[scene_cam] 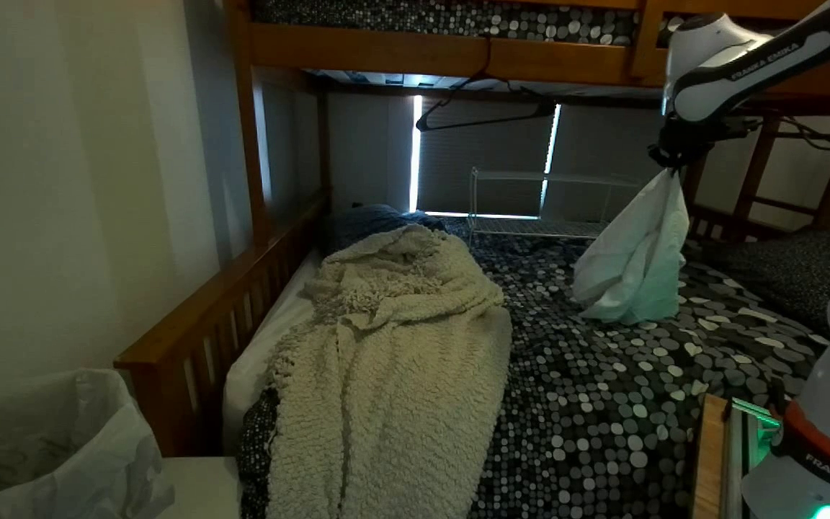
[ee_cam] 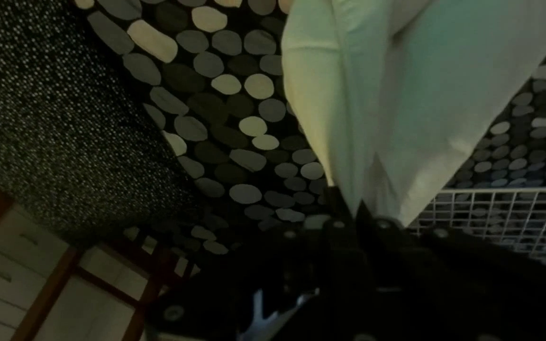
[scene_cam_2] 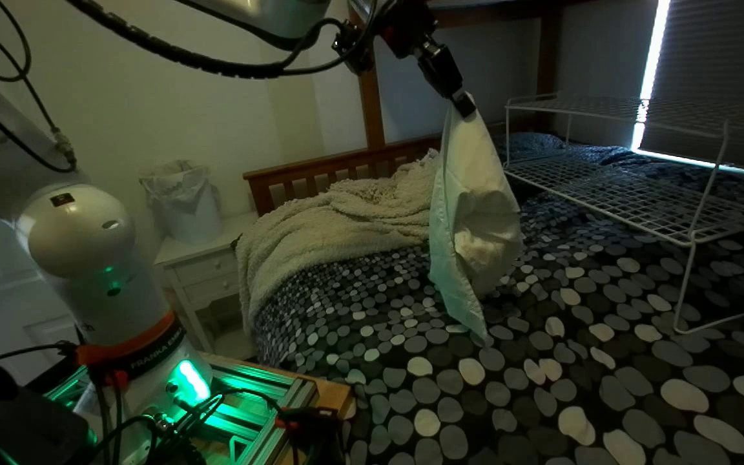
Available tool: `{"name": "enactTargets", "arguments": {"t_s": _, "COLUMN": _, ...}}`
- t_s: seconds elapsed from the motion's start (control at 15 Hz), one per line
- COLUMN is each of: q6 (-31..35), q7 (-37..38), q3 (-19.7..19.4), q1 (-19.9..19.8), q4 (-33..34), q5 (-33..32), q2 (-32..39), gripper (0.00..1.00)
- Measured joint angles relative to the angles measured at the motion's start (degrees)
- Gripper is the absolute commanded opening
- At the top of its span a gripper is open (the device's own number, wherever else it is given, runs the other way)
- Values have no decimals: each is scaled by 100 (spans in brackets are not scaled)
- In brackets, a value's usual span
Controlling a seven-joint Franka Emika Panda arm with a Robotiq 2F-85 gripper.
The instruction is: Move the white pillow case to the right, unfold the white pillow case downwards on the bed
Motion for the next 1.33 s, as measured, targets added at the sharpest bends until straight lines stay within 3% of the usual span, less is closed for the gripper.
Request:
{"name": "enactTargets", "arguments": {"t_s": 0.4, "q6": -46, "q7": 305, "q3": -106, "q1": -889, "q4": 525, "q5": 634, "q2": 58, "gripper": 1}}
{"name": "enactTargets", "arguments": {"t_s": 0.87, "q6": -27, "q7": 1401, "q3": -436, "q1": -1627, "q4": 1601, "q5": 732, "q2": 1432, "gripper": 1}}
{"name": "enactTargets", "arguments": {"t_s": 1.13, "q6": -27, "q7": 2899, "q3": -355, "q1": -1601, "q4": 2210, "q5": 722, "q2": 2417, "gripper": 1}}
{"name": "enactTargets", "arguments": {"t_s": 1.33, "q6": -31, "q7": 3976, "q3": -218, "q1": -1292, "q4": 2628, "q5": 792, "q2": 3255, "gripper": 1}}
